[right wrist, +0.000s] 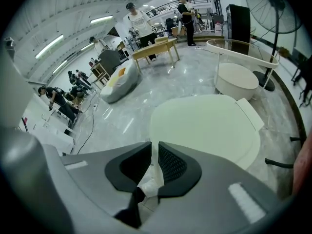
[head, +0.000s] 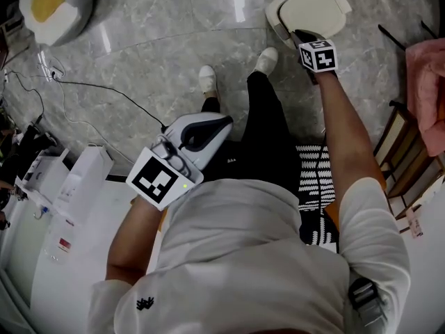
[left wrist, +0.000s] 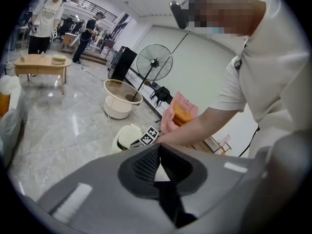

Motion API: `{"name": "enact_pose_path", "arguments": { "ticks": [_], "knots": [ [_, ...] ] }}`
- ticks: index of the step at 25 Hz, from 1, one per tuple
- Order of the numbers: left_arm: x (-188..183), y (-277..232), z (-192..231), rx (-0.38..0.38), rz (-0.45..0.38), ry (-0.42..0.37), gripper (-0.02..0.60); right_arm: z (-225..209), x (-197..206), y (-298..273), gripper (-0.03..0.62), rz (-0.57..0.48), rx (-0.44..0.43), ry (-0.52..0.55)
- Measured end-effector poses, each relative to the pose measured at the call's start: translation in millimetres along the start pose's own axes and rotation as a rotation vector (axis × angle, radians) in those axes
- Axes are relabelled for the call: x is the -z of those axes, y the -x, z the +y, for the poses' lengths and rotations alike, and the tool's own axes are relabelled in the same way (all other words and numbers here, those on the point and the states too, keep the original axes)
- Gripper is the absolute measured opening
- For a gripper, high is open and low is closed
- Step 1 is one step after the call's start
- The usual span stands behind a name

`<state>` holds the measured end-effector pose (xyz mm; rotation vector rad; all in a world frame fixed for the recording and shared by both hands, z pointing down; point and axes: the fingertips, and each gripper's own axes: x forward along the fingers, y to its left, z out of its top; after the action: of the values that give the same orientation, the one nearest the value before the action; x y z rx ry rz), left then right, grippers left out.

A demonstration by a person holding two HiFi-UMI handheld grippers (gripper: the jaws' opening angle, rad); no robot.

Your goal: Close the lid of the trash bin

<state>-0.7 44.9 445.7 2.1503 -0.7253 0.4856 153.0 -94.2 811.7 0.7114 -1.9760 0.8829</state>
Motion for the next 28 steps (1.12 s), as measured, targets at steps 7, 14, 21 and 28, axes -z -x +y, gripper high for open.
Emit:
{"name": "enact_pose_path", "arguments": {
  "ticks": [7, 14, 21, 28],
  "knots": [
    [1.6, -2.0, 9.3, -0.020, -0.002, 0.026, 0.058, -3.9, 9.4, -19.7, 0.034, 0.033, 0.004, 0.015],
    [1.5, -5.7, 11.9, -0.027, -0.003, 0.040, 0.058, -7.7, 15.2, -34.0, 0.032, 0.068, 0.015, 0.026],
    [-0.8, -9.7, 13.0, -0.022, 0.002, 0.044, 0.058, -9.3, 19.5, -42.4, 0.028, 0.099, 0.036, 0.042],
    [-4.5, -14.3, 13.8, -0.015, -0.006, 0.049, 0.058, -11.6, 23.0, -47.7, 0.012, 0.112, 0.041, 0.056]
  ]
}}
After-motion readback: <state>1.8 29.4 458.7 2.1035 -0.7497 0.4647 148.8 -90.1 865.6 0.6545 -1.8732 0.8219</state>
